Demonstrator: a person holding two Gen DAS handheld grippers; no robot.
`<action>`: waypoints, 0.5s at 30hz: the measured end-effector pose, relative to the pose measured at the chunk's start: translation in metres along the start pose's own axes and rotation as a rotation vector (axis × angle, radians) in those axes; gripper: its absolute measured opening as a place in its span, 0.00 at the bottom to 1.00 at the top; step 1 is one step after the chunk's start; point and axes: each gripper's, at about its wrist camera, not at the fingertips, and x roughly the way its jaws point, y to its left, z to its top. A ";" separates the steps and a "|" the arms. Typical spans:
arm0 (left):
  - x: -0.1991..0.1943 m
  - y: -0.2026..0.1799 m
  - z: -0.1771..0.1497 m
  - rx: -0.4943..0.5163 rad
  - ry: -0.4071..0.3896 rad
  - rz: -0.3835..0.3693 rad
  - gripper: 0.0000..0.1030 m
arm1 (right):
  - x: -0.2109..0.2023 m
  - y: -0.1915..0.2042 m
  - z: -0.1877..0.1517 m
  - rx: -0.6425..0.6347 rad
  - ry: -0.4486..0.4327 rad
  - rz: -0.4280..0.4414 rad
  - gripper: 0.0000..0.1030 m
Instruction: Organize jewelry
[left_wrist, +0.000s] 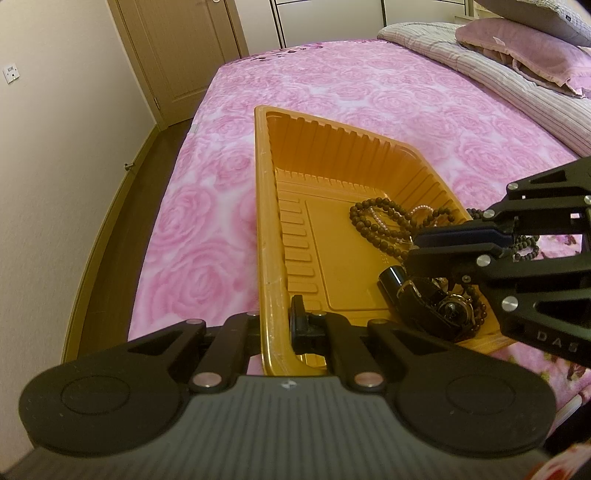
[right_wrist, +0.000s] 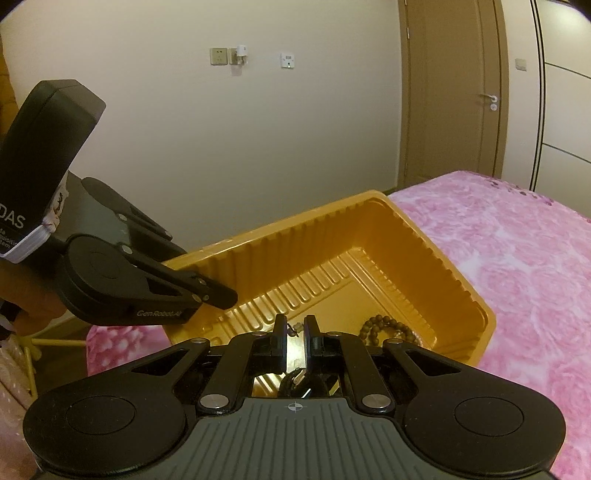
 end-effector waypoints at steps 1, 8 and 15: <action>0.000 0.000 0.000 0.000 0.000 0.000 0.03 | 0.000 0.000 0.000 0.001 -0.003 0.000 0.08; 0.000 0.000 0.000 0.000 0.000 0.000 0.03 | 0.001 -0.002 0.000 0.018 0.002 0.020 0.10; 0.000 0.000 0.000 -0.001 0.000 -0.001 0.03 | -0.005 -0.009 -0.002 0.061 -0.025 0.003 0.59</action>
